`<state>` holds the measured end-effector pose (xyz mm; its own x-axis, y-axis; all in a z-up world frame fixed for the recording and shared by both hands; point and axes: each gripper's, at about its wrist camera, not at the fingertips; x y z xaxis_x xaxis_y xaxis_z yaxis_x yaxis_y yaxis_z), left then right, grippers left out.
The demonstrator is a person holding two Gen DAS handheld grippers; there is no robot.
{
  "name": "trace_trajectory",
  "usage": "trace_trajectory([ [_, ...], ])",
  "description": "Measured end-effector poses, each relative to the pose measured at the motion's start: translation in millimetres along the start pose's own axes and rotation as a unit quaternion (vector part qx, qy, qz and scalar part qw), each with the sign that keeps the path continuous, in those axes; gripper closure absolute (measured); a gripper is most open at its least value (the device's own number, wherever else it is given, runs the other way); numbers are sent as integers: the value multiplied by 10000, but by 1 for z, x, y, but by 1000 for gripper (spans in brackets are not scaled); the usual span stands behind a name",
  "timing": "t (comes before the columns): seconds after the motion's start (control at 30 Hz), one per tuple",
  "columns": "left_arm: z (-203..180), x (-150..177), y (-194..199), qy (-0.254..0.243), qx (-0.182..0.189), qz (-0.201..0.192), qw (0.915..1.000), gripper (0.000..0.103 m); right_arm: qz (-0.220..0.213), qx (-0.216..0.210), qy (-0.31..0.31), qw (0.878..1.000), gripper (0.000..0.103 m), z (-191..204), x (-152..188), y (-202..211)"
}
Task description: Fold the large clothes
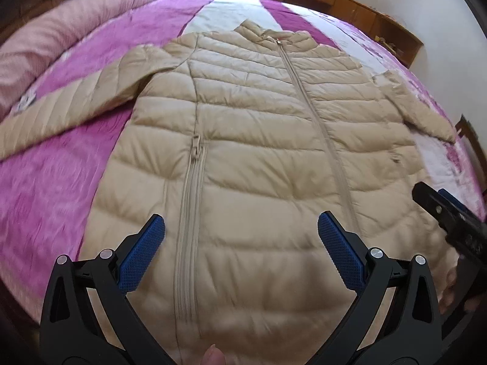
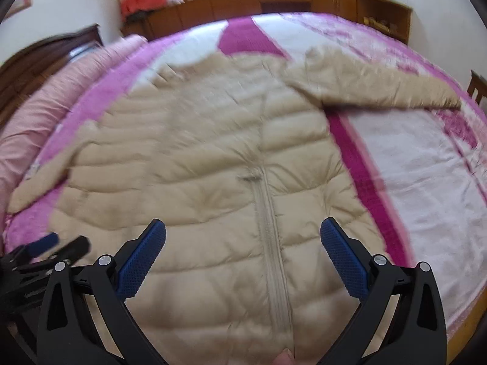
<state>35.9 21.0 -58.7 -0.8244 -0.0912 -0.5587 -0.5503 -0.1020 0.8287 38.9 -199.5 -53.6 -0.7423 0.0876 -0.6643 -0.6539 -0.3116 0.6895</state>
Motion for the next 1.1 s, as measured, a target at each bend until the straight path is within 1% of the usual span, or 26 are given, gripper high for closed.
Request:
trace_trajectory([
  [0.07, -1, 1, 11, -6, -46, -5, 10000, 3, -163, 76, 173, 9997, 5, 9, 0, 18],
  [0.1, -3, 0, 20, -80, -132, -90, 9998, 3, -208, 115, 243, 9994, 5, 13, 0, 26],
  [0.17, -9, -1, 31, -206, -312, -209, 9991, 3, -203, 72, 264, 9994, 5, 18, 2, 36],
  [0.23, -13, -3, 39, -264, -408, -284, 9984, 3, -104, -16, 175, 9998, 5, 18, 4, 39],
  [0.37, -18, -2, 43, -261, -353, -256, 9987, 3, 117, -138, 51, 9998, 5, 20, 10, 37],
  [0.5, -22, 2, 45, -309, -387, -216, 9985, 3, -1, -4, 166, 9999, 5, 26, 13, 40],
  [0.63, -22, 4, 48, -303, -419, -291, 9982, 3, -75, -56, 97, 9999, 5, 25, 12, 42],
  [1.1, -13, 5, 44, -109, -398, -256, 9988, 3, -32, -122, 174, 9998, 5, 33, 12, 44],
])
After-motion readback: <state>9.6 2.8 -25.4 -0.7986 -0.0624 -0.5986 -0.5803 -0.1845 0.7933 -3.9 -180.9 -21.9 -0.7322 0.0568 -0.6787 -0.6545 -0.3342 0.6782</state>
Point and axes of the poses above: each gripper's, at about its wrist camera, not at the fingertips, and y roughly against the way its jaws point, z to its left, x to its underside, and after that the axes turned 11 degrees about -x, right-handed
